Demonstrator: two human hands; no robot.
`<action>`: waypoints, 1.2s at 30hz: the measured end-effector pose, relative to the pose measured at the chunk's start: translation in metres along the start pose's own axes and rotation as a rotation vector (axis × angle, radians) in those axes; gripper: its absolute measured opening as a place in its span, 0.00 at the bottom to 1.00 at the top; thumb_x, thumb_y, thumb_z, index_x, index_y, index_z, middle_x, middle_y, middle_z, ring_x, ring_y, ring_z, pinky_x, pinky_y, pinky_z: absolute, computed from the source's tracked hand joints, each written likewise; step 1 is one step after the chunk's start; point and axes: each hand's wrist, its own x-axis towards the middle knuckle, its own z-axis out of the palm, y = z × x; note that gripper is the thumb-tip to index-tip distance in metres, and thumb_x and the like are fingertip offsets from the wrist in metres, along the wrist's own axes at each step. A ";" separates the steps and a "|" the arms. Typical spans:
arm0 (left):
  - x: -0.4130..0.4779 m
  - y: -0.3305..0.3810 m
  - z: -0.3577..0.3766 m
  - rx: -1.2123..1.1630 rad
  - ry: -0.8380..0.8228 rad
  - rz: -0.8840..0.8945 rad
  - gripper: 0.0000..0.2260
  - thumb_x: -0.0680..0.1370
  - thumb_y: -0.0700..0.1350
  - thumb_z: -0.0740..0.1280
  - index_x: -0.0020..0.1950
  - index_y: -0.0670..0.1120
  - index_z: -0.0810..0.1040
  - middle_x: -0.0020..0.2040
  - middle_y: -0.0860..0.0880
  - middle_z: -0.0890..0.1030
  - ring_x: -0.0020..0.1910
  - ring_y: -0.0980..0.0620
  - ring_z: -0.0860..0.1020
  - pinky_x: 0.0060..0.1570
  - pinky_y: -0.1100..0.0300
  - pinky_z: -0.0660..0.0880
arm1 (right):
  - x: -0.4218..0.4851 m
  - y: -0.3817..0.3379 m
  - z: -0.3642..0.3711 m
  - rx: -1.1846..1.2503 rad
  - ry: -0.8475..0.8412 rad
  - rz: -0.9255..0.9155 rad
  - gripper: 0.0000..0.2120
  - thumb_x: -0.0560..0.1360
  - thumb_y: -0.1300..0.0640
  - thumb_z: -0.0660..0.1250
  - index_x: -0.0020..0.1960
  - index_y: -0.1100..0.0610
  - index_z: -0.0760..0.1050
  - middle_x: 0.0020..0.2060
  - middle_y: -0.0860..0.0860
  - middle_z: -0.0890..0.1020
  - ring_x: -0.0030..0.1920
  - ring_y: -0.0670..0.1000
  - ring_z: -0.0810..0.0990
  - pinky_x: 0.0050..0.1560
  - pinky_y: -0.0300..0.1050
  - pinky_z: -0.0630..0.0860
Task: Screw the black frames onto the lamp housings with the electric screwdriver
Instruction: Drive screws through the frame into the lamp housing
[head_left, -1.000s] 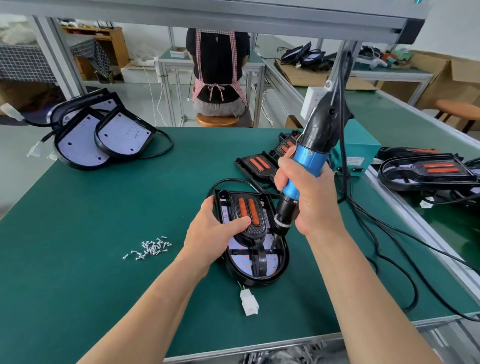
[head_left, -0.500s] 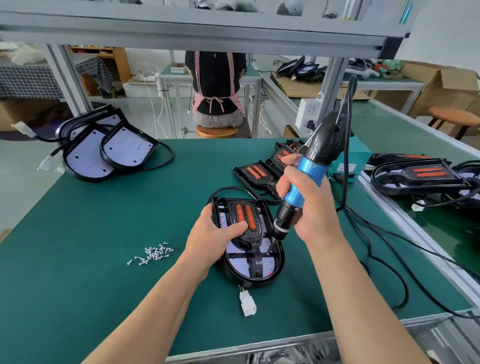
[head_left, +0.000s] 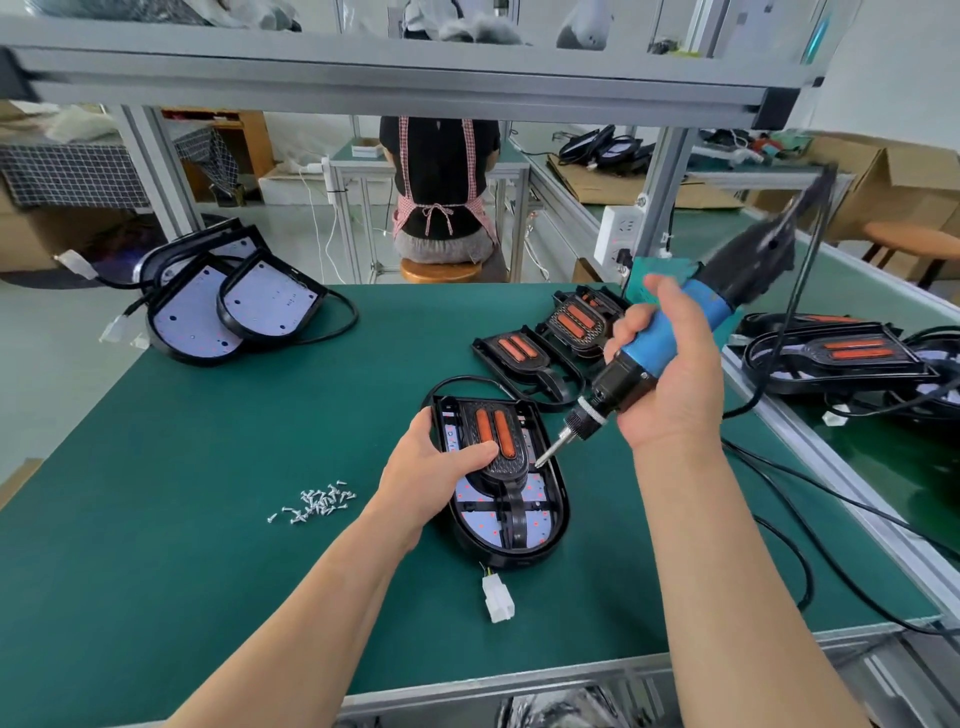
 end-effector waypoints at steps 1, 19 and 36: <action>0.000 0.000 0.000 0.002 -0.001 -0.004 0.29 0.61 0.55 0.78 0.60 0.57 0.76 0.48 0.60 0.86 0.51 0.54 0.84 0.61 0.48 0.78 | 0.000 0.004 -0.005 0.043 0.071 0.041 0.07 0.76 0.54 0.71 0.50 0.55 0.74 0.32 0.48 0.74 0.31 0.46 0.71 0.34 0.37 0.70; -0.008 0.004 -0.009 0.138 0.036 0.089 0.22 0.67 0.65 0.73 0.57 0.57 0.79 0.51 0.58 0.85 0.51 0.57 0.83 0.55 0.56 0.78 | -0.008 0.067 -0.072 0.377 0.324 0.309 0.11 0.78 0.45 0.67 0.44 0.52 0.75 0.32 0.43 0.72 0.29 0.43 0.72 0.36 0.38 0.61; 0.003 0.022 -0.109 1.099 0.034 -0.006 0.06 0.73 0.39 0.72 0.38 0.48 0.78 0.40 0.52 0.81 0.38 0.51 0.76 0.37 0.61 0.72 | -0.007 0.067 -0.072 0.371 0.345 0.307 0.12 0.77 0.44 0.69 0.44 0.52 0.75 0.33 0.43 0.73 0.30 0.43 0.73 0.39 0.39 0.61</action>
